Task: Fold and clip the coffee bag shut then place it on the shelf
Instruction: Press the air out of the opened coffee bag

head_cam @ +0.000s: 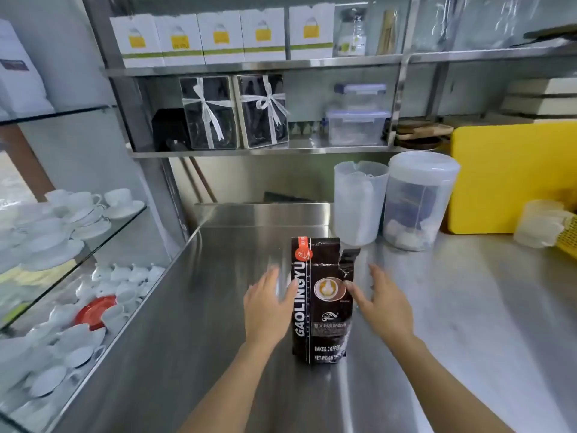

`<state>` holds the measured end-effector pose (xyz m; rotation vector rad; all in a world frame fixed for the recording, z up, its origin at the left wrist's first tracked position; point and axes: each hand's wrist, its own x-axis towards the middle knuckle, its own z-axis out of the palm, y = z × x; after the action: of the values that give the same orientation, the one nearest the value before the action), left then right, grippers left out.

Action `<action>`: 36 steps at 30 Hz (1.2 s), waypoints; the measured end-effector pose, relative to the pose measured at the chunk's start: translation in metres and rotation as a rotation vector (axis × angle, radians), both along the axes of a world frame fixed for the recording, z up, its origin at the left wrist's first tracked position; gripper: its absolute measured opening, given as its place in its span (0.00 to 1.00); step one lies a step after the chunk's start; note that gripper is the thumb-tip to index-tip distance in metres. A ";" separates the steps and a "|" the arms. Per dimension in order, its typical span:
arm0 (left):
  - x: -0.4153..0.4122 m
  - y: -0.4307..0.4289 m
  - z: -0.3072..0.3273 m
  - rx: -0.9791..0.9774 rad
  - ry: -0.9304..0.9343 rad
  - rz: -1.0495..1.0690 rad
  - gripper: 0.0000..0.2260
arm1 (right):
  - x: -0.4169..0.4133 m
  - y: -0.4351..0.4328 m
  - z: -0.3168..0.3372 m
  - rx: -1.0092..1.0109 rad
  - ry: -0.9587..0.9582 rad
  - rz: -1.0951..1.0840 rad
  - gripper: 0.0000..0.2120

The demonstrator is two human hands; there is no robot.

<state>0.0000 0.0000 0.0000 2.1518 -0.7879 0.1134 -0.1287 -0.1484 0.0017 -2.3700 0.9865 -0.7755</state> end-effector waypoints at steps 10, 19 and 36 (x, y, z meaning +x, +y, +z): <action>0.000 0.005 -0.017 -0.229 0.267 -0.048 0.03 | 0.006 0.002 -0.016 0.314 -0.291 0.117 0.06; 0.008 -0.006 -0.009 -0.366 0.446 -0.074 0.07 | 0.013 -0.010 -0.020 0.719 -0.443 0.136 0.06; 0.044 -0.063 0.007 -0.373 0.389 -0.024 0.10 | 0.063 -0.069 -0.014 0.691 -0.492 0.186 0.04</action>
<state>0.0437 -0.0633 0.0072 1.7360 -0.5179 -0.1569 -0.0659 -0.2172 -0.0121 -1.5486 0.6644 -0.7403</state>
